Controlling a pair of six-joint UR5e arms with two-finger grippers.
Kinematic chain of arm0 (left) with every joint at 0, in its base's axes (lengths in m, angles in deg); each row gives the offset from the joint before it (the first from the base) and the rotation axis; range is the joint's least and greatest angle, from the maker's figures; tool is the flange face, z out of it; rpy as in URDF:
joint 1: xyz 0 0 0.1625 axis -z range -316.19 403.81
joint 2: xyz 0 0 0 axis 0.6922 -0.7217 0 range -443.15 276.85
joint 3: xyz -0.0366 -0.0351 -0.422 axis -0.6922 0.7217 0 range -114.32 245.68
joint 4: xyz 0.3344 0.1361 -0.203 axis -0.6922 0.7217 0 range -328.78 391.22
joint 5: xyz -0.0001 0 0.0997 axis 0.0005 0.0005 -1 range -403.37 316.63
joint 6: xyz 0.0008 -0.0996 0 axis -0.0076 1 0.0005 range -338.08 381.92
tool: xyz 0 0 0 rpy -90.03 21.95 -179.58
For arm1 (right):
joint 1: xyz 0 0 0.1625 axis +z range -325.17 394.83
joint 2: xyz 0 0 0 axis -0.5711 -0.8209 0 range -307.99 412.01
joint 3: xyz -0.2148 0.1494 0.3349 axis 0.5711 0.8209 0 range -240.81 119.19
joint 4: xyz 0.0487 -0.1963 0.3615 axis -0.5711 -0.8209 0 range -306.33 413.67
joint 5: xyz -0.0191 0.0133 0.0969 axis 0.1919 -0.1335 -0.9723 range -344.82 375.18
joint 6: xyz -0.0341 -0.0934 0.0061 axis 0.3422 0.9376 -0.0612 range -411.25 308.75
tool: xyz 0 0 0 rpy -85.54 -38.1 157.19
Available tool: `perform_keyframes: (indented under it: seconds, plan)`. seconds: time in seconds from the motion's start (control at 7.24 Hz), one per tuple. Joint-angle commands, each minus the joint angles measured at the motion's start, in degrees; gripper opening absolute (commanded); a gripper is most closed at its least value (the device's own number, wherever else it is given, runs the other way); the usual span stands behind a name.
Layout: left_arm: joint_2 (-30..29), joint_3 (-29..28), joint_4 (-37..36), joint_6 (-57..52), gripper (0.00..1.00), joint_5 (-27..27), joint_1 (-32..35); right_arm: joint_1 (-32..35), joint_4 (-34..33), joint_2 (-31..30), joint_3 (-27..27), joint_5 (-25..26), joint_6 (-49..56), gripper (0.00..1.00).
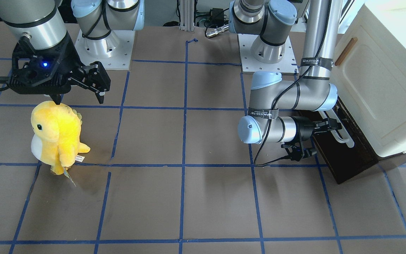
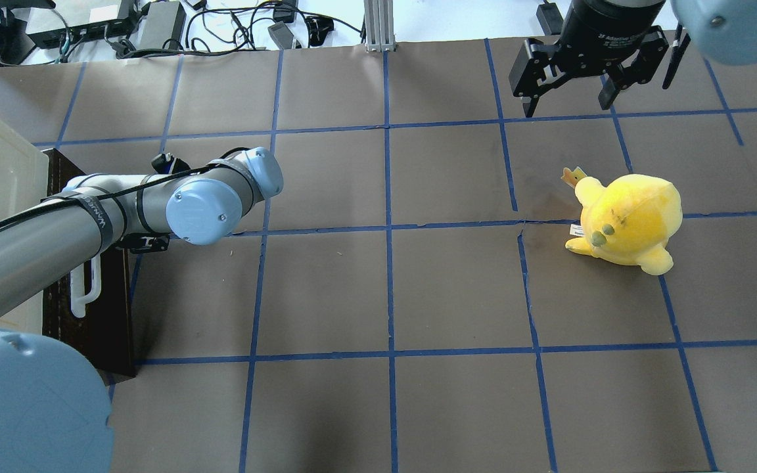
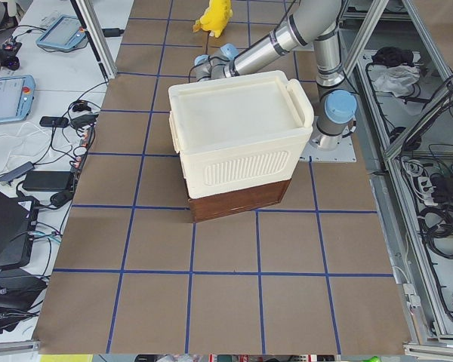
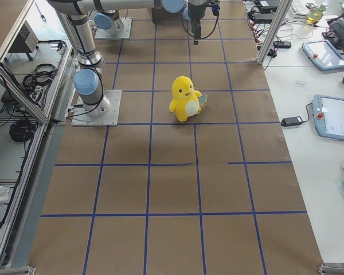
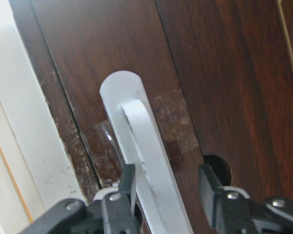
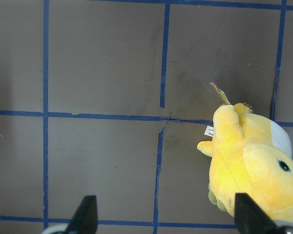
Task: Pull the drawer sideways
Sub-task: 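Close the left gripper around the white drawer handle, then hold the handle with the left gripper and begin pulling it outward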
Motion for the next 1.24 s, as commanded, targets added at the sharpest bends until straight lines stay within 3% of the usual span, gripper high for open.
perform_keyframes:
  seconds: [0.0,1.11]
  plan:
    - [-0.05,-0.16,0.00,-0.27,0.46,0.04,-0.07,0.00,0.00,0.00,0.00,0.00,-0.02,1.00]
    - [0.03,-0.60,0.00,-0.54,0.41,0.21,-0.07,0.00,0.00,0.00,0.00,0.00,-0.02,1.00]
